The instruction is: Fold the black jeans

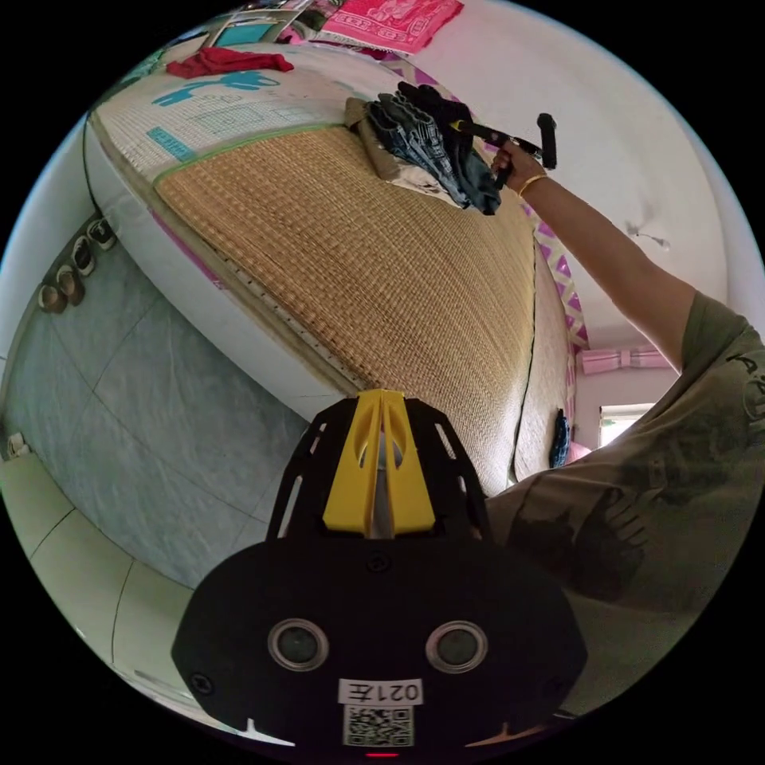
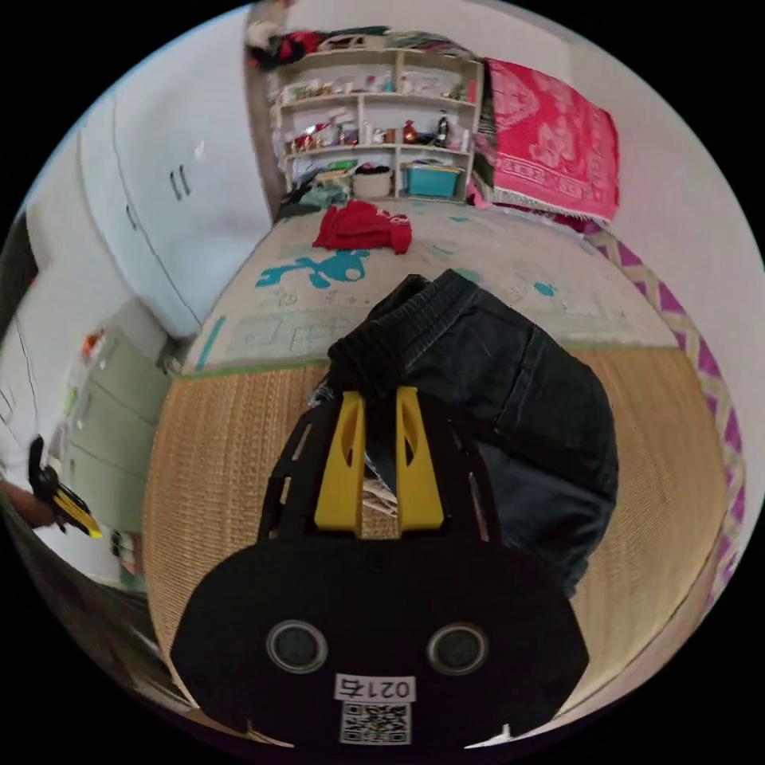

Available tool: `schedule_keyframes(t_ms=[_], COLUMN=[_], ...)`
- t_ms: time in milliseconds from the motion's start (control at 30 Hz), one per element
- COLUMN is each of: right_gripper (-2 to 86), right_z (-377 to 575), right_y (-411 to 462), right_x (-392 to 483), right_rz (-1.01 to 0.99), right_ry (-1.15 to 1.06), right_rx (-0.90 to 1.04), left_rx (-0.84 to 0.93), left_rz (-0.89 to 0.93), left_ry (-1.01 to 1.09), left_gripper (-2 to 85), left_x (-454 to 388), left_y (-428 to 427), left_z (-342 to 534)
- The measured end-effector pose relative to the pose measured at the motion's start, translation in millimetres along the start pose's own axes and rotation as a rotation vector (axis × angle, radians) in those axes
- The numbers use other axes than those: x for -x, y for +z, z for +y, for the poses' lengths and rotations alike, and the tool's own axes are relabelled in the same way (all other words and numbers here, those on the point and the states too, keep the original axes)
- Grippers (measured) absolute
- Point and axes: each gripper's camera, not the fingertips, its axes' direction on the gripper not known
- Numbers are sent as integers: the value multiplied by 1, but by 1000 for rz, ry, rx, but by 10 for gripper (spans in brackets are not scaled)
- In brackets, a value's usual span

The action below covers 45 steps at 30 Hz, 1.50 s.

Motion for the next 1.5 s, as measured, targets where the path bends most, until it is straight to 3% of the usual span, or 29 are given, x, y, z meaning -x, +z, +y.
schedule_keyframes(t_ms=[200, 433, 533, 700, 767, 933, 1200, 1300, 1400, 1500], right_gripper=[49, 30, 25, 22, 22, 26, 37, 47, 44, 21], right_z=[60, 216, 281, 368, 397, 495, 670, 774, 892, 973], right_y=[-142, -370, -439, -425, -409, -446, -599, -617, -598, -588], right_x=[-93, -167, -161, -98, -74, -79, -75, -68, -71, -55], right_rz=[-187, -136, -74, -94, -82, 83, 263, 316, 250, 221], right_ry=[212, 368, 394, 401, 464, 823, 1111, 1282, 1525, 1693], right_rx=[-189, -328, -267, -10, 9, -164, -468, -496, -414, -406], left_rx=[-1, 47, 89, 178, 222, 285, 261, 264, 298, 308], left_rz=[3, 71, 109, 149, 163, 188, 396, 313, 142, 115], left_ry=[112, 269, 341, 449, 478, 536, 675, 737, 764, 780], left_gripper=[-9, -10, -9, -9, -9, -7, 27, 14, 21, 63], left_x=[-24, -75, -101, -136, -146, -169, -270, -305, -319, -334], left_y=[-5, 17, 33, 66, 80, 120, 169, 195, 237, 260], left_z=[-39, -86, -101, -121, -126, -138, -151, -145, -139, -132])
